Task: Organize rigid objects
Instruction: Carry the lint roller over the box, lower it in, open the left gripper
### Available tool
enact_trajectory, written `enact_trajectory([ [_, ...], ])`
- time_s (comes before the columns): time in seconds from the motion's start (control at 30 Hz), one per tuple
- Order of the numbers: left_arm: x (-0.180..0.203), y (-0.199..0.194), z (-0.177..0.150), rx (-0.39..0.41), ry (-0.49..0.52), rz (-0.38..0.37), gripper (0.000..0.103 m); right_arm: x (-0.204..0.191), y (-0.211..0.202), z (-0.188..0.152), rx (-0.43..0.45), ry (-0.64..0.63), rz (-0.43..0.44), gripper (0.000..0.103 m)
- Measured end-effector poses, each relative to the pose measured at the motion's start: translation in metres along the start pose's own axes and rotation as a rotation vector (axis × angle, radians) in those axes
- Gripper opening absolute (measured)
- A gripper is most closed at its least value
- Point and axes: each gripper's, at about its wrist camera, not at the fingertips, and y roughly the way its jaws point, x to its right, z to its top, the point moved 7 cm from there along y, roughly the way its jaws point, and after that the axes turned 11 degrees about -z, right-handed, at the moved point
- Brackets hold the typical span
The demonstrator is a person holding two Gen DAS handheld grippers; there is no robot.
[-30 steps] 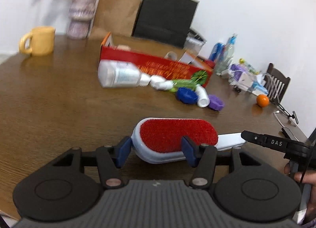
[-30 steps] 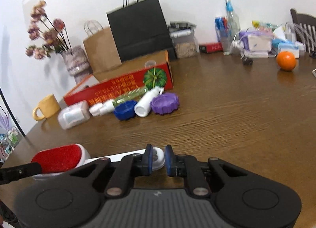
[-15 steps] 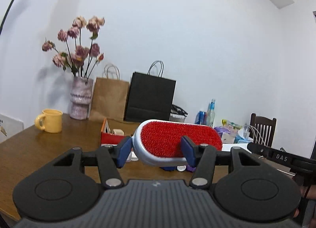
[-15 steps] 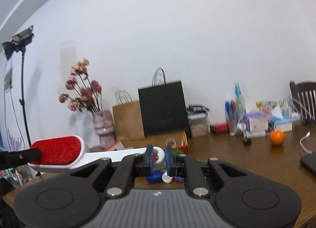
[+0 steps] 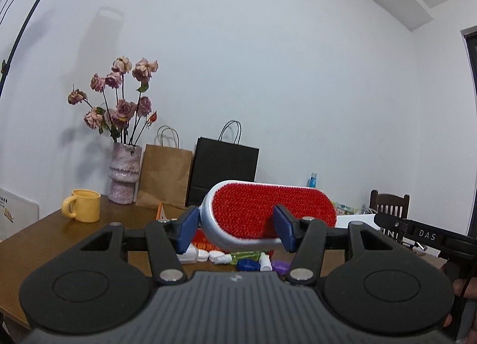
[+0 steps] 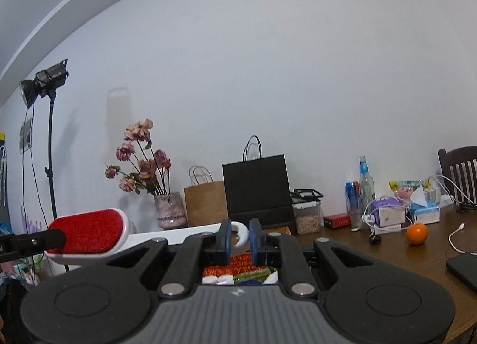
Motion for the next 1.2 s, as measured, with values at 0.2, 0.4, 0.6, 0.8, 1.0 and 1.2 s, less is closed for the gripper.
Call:
enact_trajectory([
  [0.2, -0.007, 0.014, -0.001, 0.002, -0.001, -0.002, 0.055, -0.001, 0.016, 0.000, -0.001, 0.002, -0.006, 0.013],
  [0.4, -0.033, 0.056, -0.002, 0.001, -0.026, 0.001, 0.055, -0.003, 0.064, 0.000, -0.027, 0.003, 0.003, 0.013],
  [0.6, -0.059, 0.123, 0.007, -0.010, 0.009, -0.003, 0.056, 0.000, 0.139, 0.012, -0.028, 0.021, 0.003, 0.013],
  [0.8, -0.088, 0.204, 0.022, -0.036, 0.017, 0.003, 0.056, -0.007, 0.229, 0.017, -0.046, -0.023, -0.021, 0.013],
  [1.0, -0.130, 0.285, 0.020, -0.110, 0.001, 0.021, 0.055, -0.005, 0.326, 0.005, -0.174, 0.023, -0.011, 0.013],
  [1.2, -0.182, 0.356, -0.016, -0.316, -0.128, 0.046, 0.055, 0.003, 0.407, -0.038, -0.411, 0.068, -0.033, 0.013],
])
